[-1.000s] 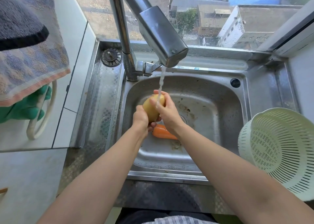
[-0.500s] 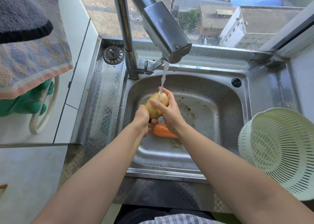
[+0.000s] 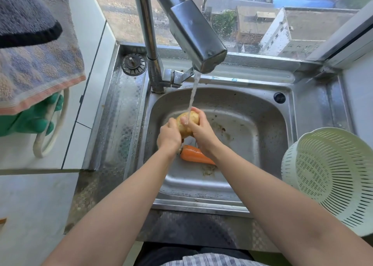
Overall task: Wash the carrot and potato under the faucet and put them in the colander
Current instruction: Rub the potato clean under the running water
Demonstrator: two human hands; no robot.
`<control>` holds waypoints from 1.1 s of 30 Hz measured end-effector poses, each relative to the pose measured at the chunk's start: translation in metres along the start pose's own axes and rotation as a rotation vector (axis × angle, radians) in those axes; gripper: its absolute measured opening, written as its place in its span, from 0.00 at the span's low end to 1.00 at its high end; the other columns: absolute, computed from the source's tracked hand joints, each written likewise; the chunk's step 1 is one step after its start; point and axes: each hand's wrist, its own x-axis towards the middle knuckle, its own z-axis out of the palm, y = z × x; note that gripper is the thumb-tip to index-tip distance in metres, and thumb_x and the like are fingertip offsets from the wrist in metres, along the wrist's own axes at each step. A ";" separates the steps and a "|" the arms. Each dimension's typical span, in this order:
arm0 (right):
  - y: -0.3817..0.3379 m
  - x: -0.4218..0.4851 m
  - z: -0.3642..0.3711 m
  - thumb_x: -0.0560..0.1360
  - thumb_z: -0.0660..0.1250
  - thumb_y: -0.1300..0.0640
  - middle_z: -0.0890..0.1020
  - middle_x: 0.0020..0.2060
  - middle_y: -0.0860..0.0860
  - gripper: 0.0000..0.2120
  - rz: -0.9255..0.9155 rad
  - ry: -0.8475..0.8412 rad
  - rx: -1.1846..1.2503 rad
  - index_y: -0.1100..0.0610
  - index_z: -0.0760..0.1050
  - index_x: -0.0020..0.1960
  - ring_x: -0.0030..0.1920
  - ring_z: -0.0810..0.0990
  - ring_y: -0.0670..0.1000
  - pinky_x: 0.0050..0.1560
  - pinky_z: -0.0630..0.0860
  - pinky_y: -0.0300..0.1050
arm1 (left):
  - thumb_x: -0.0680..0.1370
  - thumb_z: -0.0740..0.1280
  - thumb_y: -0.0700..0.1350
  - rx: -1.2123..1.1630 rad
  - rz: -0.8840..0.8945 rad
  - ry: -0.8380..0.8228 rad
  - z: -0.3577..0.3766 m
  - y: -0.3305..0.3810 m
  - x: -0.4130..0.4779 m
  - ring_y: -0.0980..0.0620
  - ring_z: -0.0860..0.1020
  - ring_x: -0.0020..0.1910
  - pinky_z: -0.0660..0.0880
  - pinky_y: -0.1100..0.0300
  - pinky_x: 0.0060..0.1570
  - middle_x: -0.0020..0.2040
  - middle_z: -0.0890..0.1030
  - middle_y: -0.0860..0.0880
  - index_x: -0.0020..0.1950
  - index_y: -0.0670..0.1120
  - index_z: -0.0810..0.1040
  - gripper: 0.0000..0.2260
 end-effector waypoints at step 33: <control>-0.009 -0.001 -0.023 0.75 0.52 0.39 0.81 0.47 0.57 0.26 0.181 0.306 -0.573 0.57 0.79 0.48 0.49 0.78 0.58 0.50 0.74 0.52 | 0.82 0.52 0.60 0.029 0.203 -0.117 0.008 -0.001 -0.015 0.45 0.80 0.28 0.71 0.61 0.26 0.36 0.81 0.43 0.49 0.45 0.77 0.22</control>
